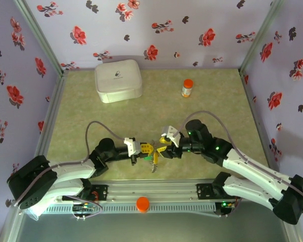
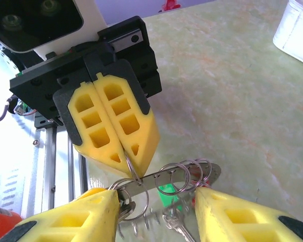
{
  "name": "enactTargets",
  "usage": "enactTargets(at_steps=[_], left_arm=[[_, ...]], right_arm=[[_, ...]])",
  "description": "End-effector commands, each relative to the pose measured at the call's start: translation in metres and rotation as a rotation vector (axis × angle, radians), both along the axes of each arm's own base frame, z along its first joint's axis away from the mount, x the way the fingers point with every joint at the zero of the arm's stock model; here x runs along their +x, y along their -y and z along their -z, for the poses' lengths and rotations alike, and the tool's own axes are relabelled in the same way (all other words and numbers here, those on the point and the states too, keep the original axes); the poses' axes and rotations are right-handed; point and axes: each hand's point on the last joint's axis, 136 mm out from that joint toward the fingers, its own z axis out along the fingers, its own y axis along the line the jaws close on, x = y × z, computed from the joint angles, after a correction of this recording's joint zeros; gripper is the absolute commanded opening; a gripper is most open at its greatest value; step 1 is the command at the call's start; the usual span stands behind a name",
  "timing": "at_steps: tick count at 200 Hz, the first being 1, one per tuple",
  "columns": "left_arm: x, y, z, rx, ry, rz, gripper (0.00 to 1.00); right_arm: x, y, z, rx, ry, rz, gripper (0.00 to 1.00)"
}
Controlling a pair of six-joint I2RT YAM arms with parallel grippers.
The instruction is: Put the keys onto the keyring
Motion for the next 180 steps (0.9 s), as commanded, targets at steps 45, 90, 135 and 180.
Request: enactTargets(at_steps=[45,90,135,180], left_arm=[[-0.002,0.003,-0.032,-0.095,0.025,0.052,0.0],[-0.004,0.003,-0.033,-0.096,0.017,0.069,0.0],[-0.007,0.005,-0.035,-0.099,0.006,0.097,0.0],[0.0,0.003,-0.034,-0.101,-0.005,0.057,0.1]], right_arm=[[-0.004,-0.016,0.006,-0.012,-0.007,-0.116,0.34],[-0.003,-0.021,0.004,0.006,-0.004,-0.131,0.31],[-0.004,-0.028,-0.002,0.047,-0.004,-0.147,0.23],[-0.003,-0.029,-0.005,0.041,0.005,-0.155,0.0]])
